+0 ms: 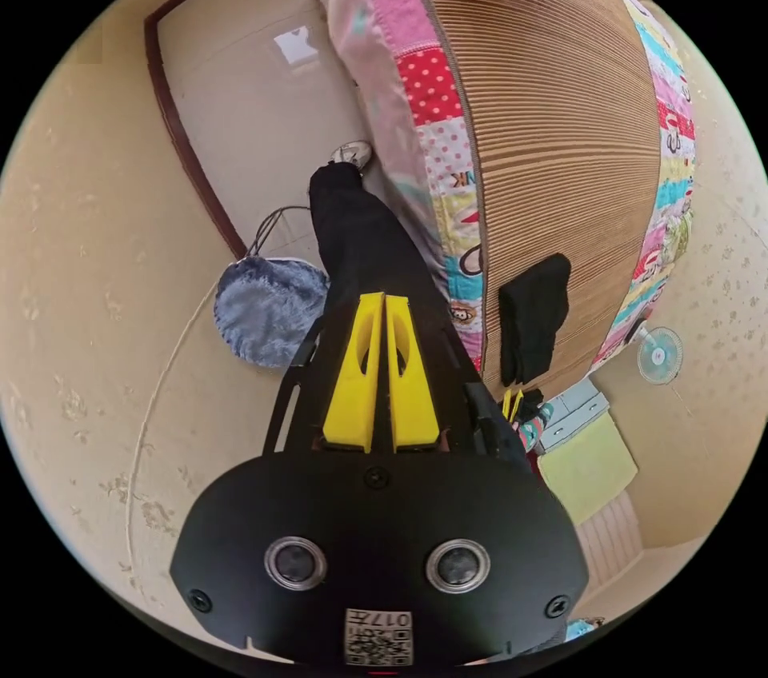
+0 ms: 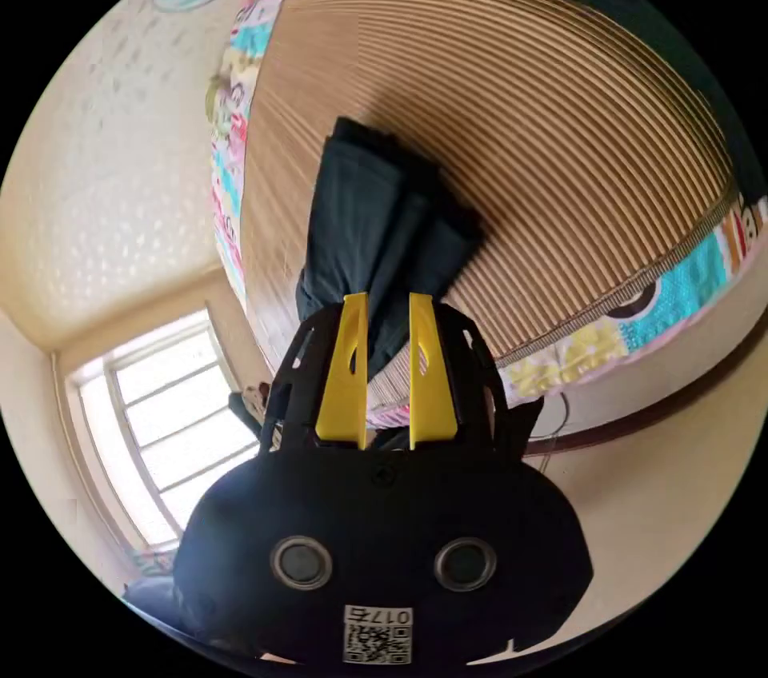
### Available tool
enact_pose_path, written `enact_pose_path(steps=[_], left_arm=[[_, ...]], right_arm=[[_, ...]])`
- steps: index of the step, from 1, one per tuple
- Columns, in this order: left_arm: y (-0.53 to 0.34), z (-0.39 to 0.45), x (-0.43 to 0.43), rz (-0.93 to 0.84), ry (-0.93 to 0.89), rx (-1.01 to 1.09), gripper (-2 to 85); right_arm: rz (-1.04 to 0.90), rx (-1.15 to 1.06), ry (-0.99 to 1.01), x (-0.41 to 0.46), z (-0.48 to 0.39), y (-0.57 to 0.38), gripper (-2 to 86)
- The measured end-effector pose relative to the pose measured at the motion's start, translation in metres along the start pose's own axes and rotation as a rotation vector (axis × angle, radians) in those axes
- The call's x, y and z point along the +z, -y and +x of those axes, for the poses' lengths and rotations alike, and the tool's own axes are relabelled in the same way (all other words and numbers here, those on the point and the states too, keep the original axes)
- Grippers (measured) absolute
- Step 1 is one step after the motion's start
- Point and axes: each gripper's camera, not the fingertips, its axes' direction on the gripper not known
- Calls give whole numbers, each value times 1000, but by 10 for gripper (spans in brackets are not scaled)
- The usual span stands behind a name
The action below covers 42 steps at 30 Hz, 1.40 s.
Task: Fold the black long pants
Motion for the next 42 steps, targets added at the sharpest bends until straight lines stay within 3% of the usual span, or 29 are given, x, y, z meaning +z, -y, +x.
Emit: enact_pose_path(steps=[8,12,23,27,29,36,42], left_arm=[[-20,-37,5,15,-48,-76,-9],[-26,-32,11,22,-94,-38,-9],[-46,-61,36,-36,-23,-4,-10],[-54,-78,39,5,-64,6,-10],[-56,-81,38,39,-102,44,-10],[-71,-38,21,142,-112,392,-10],[-109,10,-8,173,-257,730,-9]], right_arm=[[174,254,103,7,51,-10,82],[259,257,-35,2,47,-43,106],[181,186,-25,9,94,-60,55],[218,18,426,-14,96,-94,38],[185,-85,523,-22,85,-107,35],[22,-633,646,-70,3,-192,29],[11,-1037,845,-142,-44,-300,27]])
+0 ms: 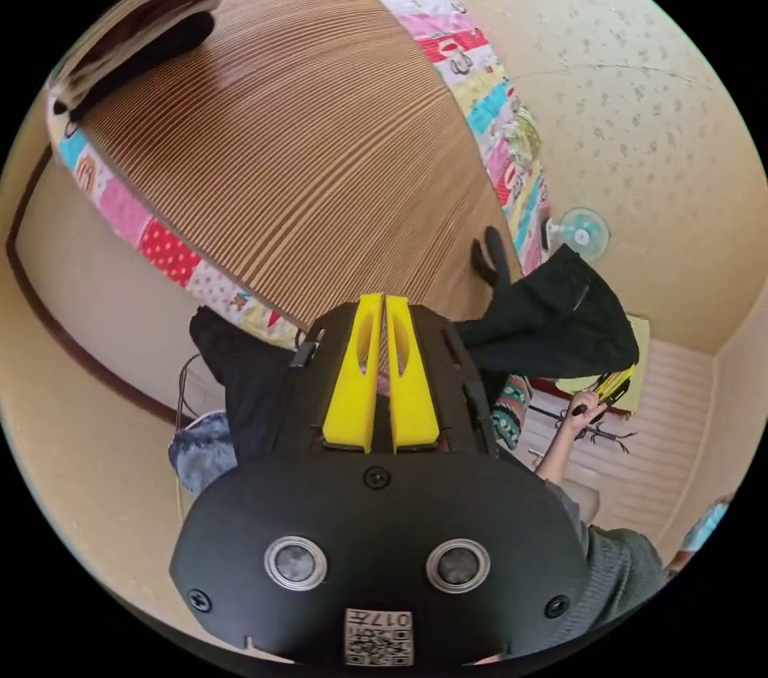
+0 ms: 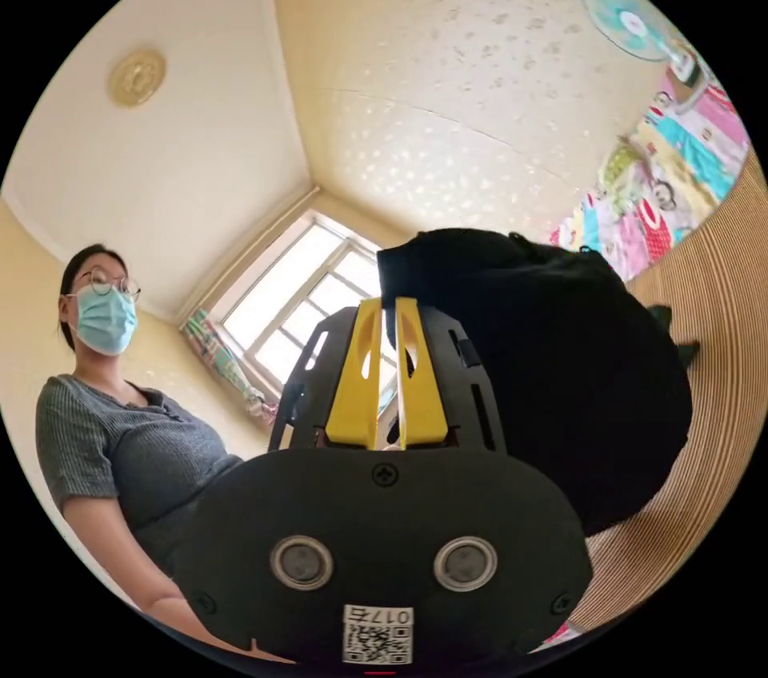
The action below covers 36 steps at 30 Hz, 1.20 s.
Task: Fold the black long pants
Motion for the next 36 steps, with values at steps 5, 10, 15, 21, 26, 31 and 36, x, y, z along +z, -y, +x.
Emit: enact_pose_path(steps=[5,10,15,21,26,31,36], left_arm=[[-24,67,-23,-13,-166,320,-4],[-85,133,-27,-164,-169,668,53],[-157,180,-47,-154,-55,958,120],[-175,217,-149,10,-356,1036,171],[-204,251,-247,202,-564,1161,228],[-238,253,-330,442,-698,1267,189],[-258,263,-394,484,-861,1370,88]], right_arm=[[-26,-258,67,12,-116,-9,25],[-28,-460,135,26,-223,-26,23],[-60,-633,210,55,-338,-55,23],[-81,-740,448,69,-435,-85,20],[-73,-750,590,75,-484,-104,18],[-96,-771,595,78,-516,-129,19],[-66,-754,360,65,-547,-147,18]])
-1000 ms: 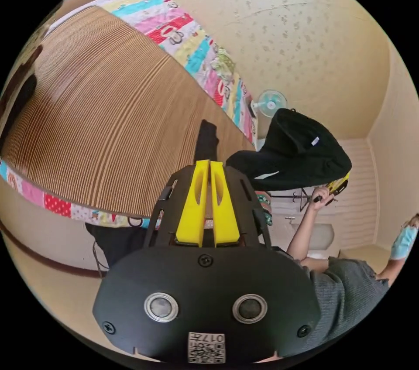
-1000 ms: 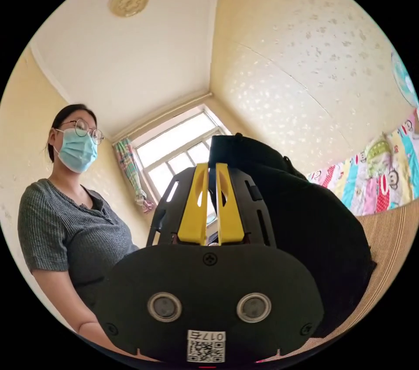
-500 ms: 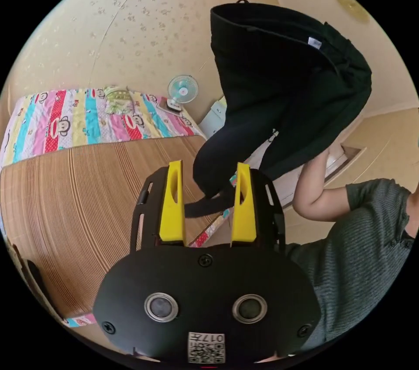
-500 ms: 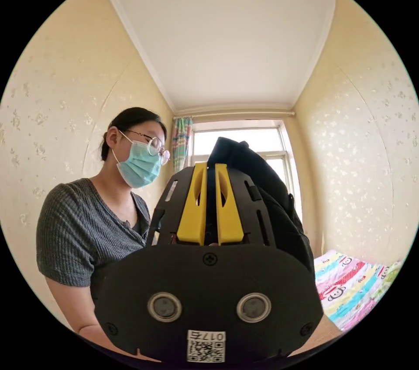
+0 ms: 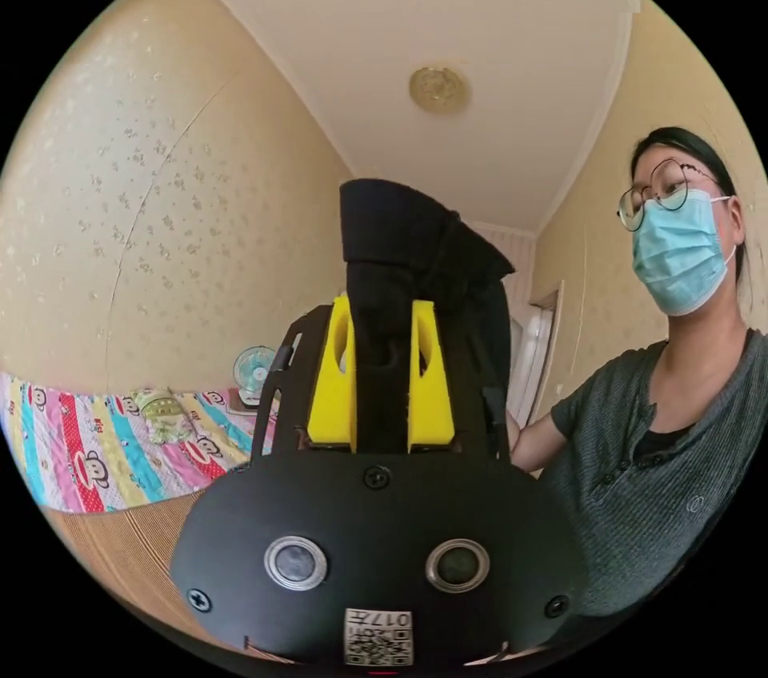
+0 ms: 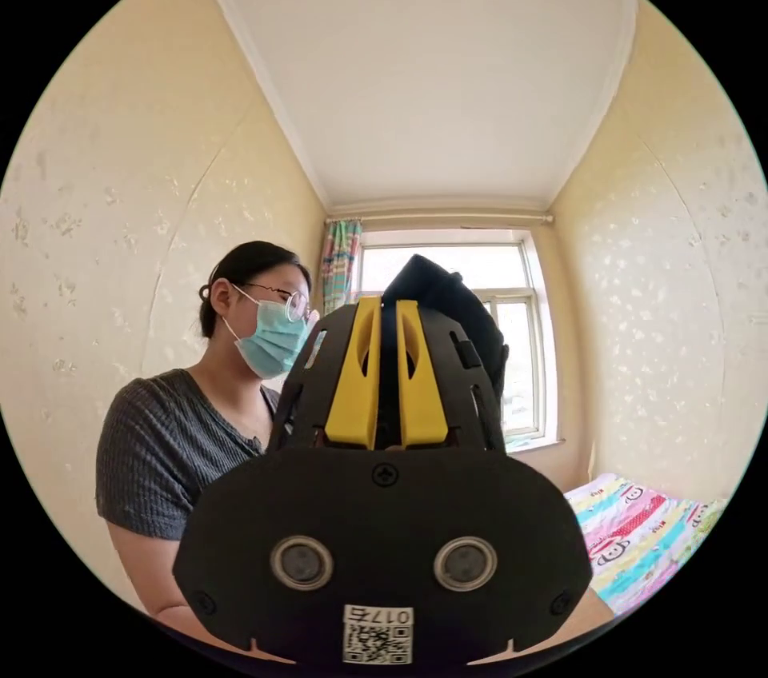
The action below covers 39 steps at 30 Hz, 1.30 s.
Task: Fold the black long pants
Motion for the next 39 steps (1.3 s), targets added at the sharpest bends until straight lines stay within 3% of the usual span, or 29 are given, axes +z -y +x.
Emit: enact_pose_path(steps=[6,9,11,18,22,25,28,30,32,34,37,39], left_arm=[[61,42,-14,41,108,21,66],[92,69,-21,38,129,130,67],[119,85,-23,-8,149,208,68],[194,56,-15,-163,74,198,68],[216,-47,19,-279,110,-16,69],[236,-156,65,-379,255,-124,68],[260,-304,118,-440,359,-295,79],[260,-388,130,-477,454,-402,86],[229,-464,116,-540,595,-580,97],[191,-494,98,-600,618,-590,99],[88,-526,66,-803,704,-645,91],[6,-542,46,-972,672,-764,92]], right_arm=[[-38,32,-206,3,-32,12,20],[-54,4,-316,16,-58,20,22],[-64,-32,-372,26,-73,28,23],[-106,-67,-598,72,-69,63,24],[-171,49,-715,94,7,66,25],[-271,173,-880,114,114,55,25],[-389,276,-1066,136,265,51,24],[-366,405,-1153,142,388,36,25],[-381,546,-1223,141,454,8,24],[-444,672,-1295,140,490,-35,24],[-650,790,-1285,138,510,-133,23],[-895,878,-1270,129,501,-227,22]])
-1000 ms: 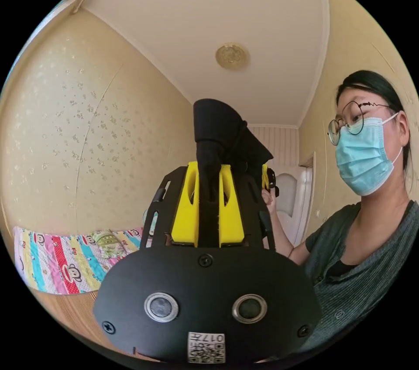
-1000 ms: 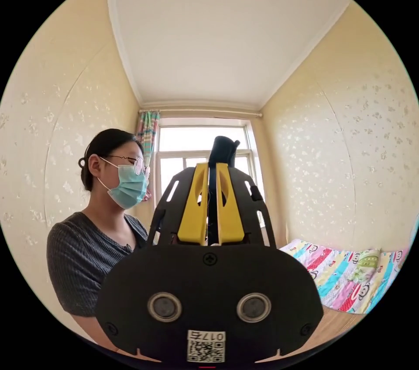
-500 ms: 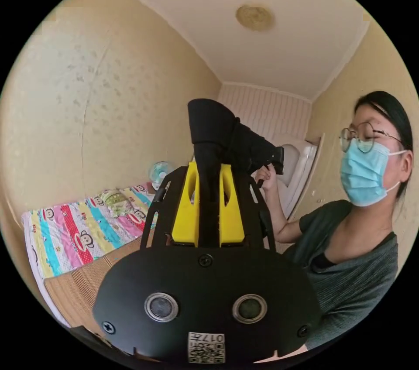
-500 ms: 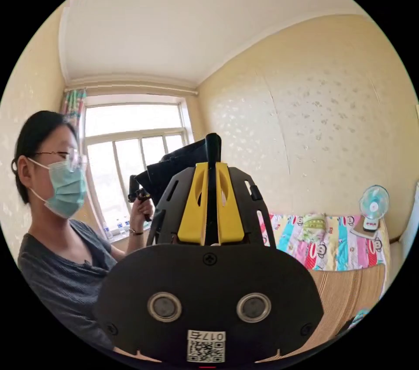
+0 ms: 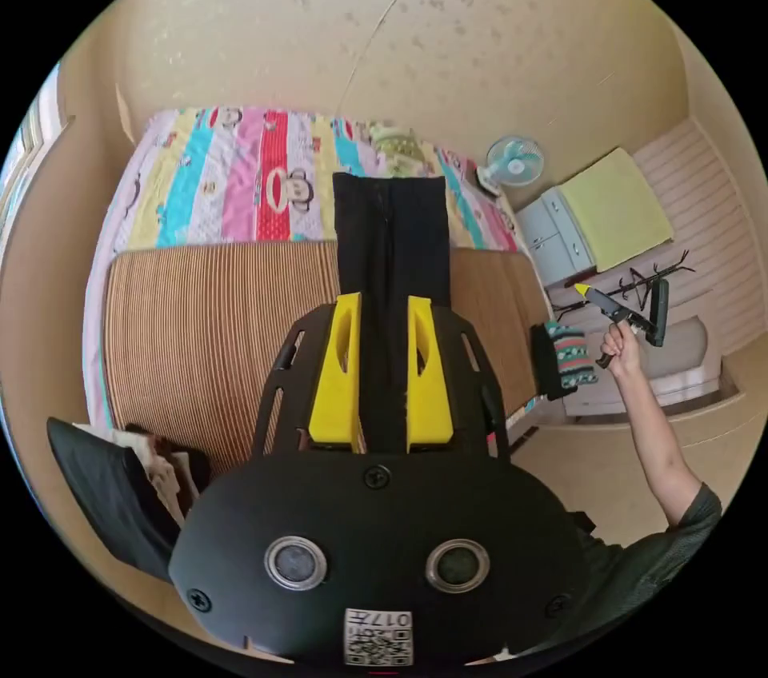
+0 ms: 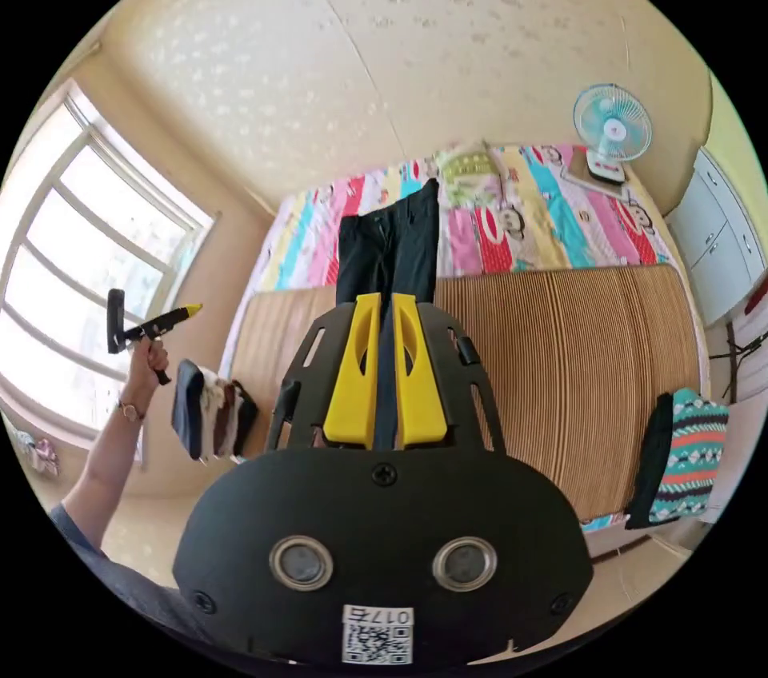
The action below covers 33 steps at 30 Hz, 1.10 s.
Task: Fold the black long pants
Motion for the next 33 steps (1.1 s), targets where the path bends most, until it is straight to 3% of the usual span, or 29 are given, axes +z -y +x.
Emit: enact_pose_path(steps=[2,6,10,15,20,22,24,26,28,30,33], left_arm=[[-46,-55,85,-243,-81,-122,97],[-105,-97,159,-394,-198,-236,106],[-121,-94,203,-470,-298,-205,125],[-108,-73,233,-586,-263,-98,134],[-86,-93,250,-794,-205,-145,10],[-73,-106,243,-792,-309,-162,-2],[-59,-119,232,-763,-561,-147,-6],[-39,-131,198,-571,-1099,-71,-8],[-30,-150,166,-363,-1397,-44,-9],[-27,-175,146,-271,-1381,-74,-9],[-33,-208,133,-317,-992,-87,-9]], right_arm=[[-169,6,-72,54,15,-45,21],[-429,167,-42,119,54,-139,19],[-480,352,36,121,75,-172,17],[-466,567,138,115,83,-176,11],[-462,648,235,115,78,-157,6],[-471,656,242,115,76,-148,5],[-482,663,255,113,74,-136,4],[-490,670,259,111,73,-127,4],[-494,685,259,109,74,-119,3],[-483,708,268,106,77,-110,3],[-479,755,270,107,83,-102,4]])
